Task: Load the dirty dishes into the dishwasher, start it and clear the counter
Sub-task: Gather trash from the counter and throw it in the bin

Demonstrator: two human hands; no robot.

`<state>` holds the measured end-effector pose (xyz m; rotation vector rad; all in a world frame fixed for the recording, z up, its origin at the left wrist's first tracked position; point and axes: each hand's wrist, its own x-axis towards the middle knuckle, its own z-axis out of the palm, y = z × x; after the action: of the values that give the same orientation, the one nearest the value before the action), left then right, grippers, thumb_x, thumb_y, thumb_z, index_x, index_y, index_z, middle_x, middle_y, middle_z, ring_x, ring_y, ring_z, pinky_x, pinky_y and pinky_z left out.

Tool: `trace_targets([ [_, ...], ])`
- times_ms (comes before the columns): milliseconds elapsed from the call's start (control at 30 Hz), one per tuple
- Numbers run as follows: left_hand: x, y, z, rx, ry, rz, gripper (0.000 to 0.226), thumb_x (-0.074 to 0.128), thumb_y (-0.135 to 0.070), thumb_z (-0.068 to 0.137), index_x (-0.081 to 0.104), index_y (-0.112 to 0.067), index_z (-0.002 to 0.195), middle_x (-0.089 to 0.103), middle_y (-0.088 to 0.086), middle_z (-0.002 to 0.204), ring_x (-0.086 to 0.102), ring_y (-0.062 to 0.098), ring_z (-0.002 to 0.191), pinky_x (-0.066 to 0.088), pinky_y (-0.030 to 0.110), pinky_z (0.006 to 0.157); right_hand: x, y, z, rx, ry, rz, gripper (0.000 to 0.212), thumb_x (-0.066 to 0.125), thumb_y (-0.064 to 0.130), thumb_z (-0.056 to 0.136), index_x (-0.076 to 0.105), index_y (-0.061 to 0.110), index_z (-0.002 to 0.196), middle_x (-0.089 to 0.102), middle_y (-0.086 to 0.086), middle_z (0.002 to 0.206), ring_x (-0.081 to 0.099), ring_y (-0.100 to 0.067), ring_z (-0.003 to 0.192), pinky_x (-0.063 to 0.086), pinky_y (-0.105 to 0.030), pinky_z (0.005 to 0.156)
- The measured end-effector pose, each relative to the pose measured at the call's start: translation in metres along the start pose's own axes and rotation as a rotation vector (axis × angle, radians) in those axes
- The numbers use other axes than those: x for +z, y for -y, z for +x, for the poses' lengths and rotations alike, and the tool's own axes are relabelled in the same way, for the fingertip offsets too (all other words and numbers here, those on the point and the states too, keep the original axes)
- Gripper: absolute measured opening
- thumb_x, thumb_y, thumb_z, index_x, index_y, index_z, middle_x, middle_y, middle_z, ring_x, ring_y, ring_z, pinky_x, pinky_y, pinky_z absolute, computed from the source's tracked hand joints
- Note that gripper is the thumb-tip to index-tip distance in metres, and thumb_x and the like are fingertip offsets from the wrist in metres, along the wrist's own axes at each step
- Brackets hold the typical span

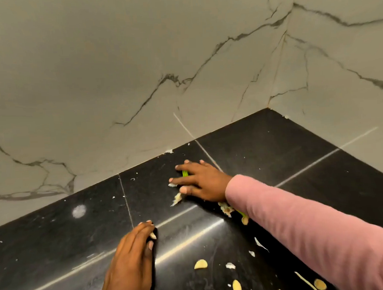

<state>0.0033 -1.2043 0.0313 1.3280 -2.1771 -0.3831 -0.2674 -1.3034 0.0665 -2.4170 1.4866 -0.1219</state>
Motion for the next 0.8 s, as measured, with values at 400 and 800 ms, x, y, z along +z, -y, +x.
trace_targets([
  [400, -0.010, -0.022, -0.001, -0.061, 0.006, 0.058, 0.037, 0.048, -0.028, 0.098, 0.051, -0.024, 0.134, 0.054, -0.008, 0.132, 0.046, 0.009, 0.125, 0.036, 0.024, 0.102, -0.006, -0.026, -0.138, 0.174, -0.173, 0.205, 0.068, 0.012, 0.077, 0.085, 0.028, 0.047, 0.143, 0.023, 0.010, 0.157, 0.012, -0.010, 0.146, 0.016, -0.041, 0.119],
  [800, -0.008, -0.031, -0.009, -0.096, 0.000, 0.063, 0.046, 0.040, -0.034, 0.100, 0.039, -0.026, 0.145, 0.048, -0.007, 0.141, 0.041, 0.007, 0.127, 0.036, 0.028, 0.100, 0.019, 0.061, -0.121, -0.024, -0.054, 0.445, 0.053, 0.033, 0.038, 0.102, 0.021, 0.025, 0.152, 0.010, 0.007, 0.160, 0.001, -0.005, 0.147, 0.002, -0.021, 0.117],
])
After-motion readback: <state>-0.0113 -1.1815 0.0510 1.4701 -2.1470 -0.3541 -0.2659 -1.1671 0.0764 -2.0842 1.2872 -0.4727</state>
